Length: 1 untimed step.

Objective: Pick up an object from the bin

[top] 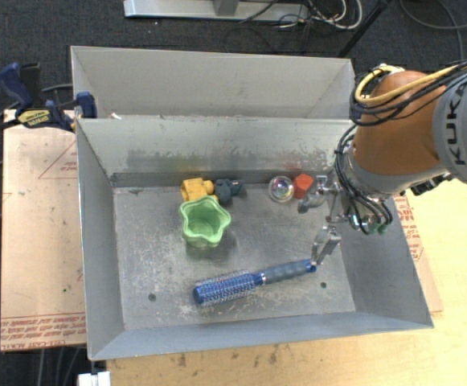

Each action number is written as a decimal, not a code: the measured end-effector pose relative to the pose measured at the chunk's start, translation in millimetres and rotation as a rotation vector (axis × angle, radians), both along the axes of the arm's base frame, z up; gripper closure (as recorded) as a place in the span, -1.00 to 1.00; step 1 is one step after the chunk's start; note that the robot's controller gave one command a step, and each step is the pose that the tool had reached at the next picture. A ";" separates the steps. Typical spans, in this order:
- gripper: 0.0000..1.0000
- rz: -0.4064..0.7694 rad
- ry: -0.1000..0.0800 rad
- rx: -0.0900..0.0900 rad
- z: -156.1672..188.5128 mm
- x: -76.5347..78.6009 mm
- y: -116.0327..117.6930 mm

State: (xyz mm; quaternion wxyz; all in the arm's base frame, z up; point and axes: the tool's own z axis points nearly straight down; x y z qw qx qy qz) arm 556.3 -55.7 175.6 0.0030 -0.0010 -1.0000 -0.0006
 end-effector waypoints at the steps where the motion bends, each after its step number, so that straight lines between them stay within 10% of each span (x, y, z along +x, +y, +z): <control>1: -1.00 0.151 -0.016 -0.001 -102.1 -48.4 12.5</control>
Offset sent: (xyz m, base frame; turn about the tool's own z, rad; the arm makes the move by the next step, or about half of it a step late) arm -0.0519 0.0119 -0.1052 -0.1535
